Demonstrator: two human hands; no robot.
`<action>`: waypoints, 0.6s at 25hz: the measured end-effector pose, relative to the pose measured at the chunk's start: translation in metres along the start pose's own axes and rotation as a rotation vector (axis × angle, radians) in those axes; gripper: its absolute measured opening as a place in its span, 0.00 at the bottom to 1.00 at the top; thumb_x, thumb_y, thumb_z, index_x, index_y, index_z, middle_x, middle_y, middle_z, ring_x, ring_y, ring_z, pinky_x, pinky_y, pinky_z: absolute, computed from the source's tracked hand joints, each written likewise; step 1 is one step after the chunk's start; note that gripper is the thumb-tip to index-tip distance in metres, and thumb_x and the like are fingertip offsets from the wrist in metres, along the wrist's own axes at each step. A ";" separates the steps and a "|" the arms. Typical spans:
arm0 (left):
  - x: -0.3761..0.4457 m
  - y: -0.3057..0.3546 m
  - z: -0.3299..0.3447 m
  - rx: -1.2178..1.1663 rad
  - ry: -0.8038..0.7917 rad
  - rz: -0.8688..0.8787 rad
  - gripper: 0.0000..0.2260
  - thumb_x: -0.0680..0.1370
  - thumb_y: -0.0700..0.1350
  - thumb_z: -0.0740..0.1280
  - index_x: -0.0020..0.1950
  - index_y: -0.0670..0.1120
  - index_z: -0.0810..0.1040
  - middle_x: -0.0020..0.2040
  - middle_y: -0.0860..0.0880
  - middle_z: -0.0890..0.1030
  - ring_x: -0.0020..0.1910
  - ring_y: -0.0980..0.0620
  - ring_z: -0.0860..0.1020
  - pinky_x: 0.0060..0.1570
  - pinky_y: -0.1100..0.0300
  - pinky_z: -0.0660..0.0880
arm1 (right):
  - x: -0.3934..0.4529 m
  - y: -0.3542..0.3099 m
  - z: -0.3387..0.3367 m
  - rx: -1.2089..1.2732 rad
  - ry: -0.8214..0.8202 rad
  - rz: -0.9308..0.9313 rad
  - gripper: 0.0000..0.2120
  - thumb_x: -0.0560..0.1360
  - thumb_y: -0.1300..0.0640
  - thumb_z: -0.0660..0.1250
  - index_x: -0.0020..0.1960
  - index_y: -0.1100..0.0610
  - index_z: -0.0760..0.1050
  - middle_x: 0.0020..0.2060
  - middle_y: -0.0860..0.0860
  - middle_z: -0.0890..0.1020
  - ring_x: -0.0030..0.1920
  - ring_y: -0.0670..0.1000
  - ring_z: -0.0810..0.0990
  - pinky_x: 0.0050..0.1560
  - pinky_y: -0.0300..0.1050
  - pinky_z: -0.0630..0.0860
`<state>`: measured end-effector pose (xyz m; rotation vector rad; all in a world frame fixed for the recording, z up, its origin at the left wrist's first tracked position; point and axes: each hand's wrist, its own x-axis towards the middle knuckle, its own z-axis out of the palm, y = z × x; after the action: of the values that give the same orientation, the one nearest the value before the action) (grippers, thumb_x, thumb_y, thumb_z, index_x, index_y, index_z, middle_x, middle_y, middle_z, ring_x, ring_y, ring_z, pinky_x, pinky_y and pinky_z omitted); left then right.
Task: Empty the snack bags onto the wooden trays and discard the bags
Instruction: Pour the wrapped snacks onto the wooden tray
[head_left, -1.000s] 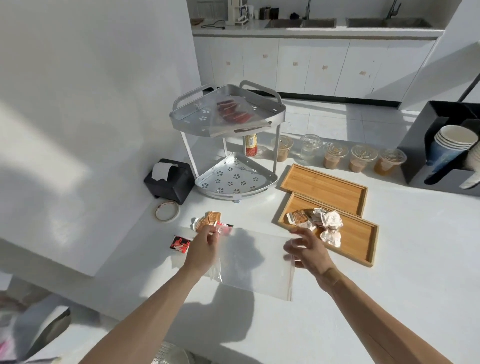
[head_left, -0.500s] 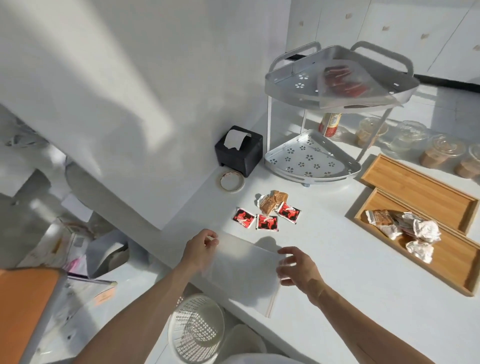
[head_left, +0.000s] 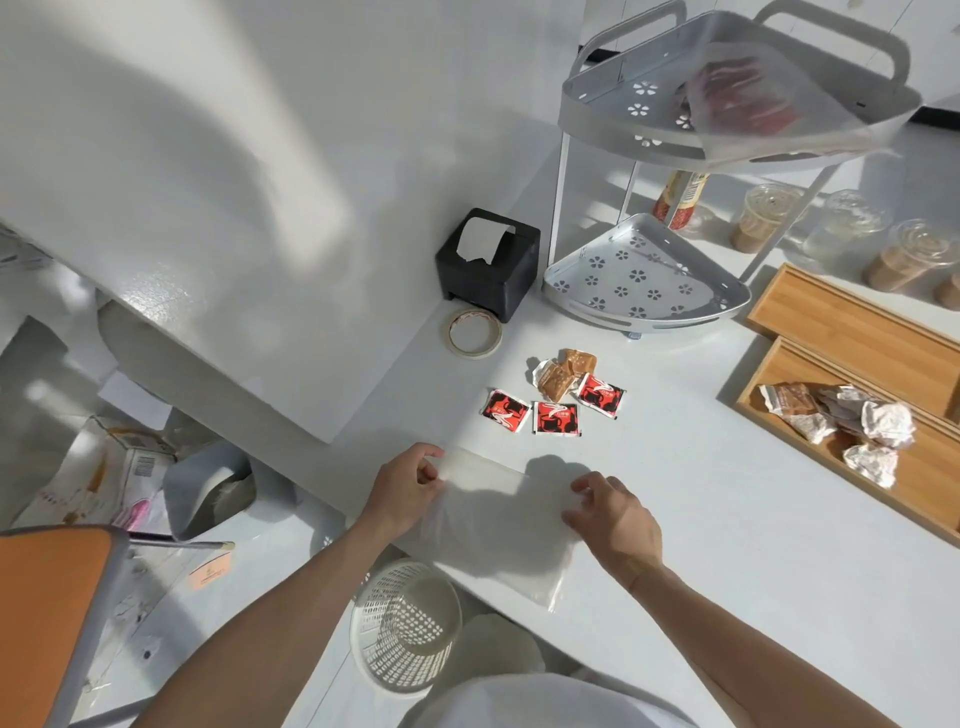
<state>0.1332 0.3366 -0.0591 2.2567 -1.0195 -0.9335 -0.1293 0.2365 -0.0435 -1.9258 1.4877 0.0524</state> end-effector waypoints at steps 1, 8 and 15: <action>0.000 0.000 0.000 0.011 0.007 0.010 0.15 0.71 0.37 0.72 0.56 0.49 0.79 0.40 0.50 0.78 0.39 0.51 0.77 0.44 0.65 0.72 | 0.000 0.000 0.001 -0.038 0.018 -0.012 0.15 0.72 0.48 0.68 0.58 0.46 0.74 0.52 0.45 0.78 0.47 0.52 0.80 0.39 0.43 0.72; 0.005 0.001 0.000 0.121 0.025 0.032 0.15 0.71 0.40 0.72 0.56 0.49 0.78 0.41 0.52 0.76 0.41 0.52 0.77 0.49 0.58 0.75 | -0.001 0.000 0.003 -0.148 0.052 -0.054 0.19 0.74 0.43 0.66 0.63 0.46 0.71 0.57 0.47 0.75 0.49 0.54 0.81 0.40 0.44 0.74; 0.028 0.059 -0.030 0.211 -0.036 0.111 0.15 0.70 0.49 0.73 0.55 0.54 0.76 0.48 0.54 0.76 0.43 0.53 0.78 0.48 0.55 0.77 | 0.023 0.006 -0.077 -0.382 0.176 -0.184 0.21 0.76 0.40 0.63 0.65 0.46 0.72 0.62 0.47 0.78 0.62 0.52 0.76 0.58 0.50 0.72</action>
<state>0.1424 0.2834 -0.0116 2.3306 -1.2992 -0.8580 -0.1552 0.1750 0.0021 -2.4221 1.4862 0.0925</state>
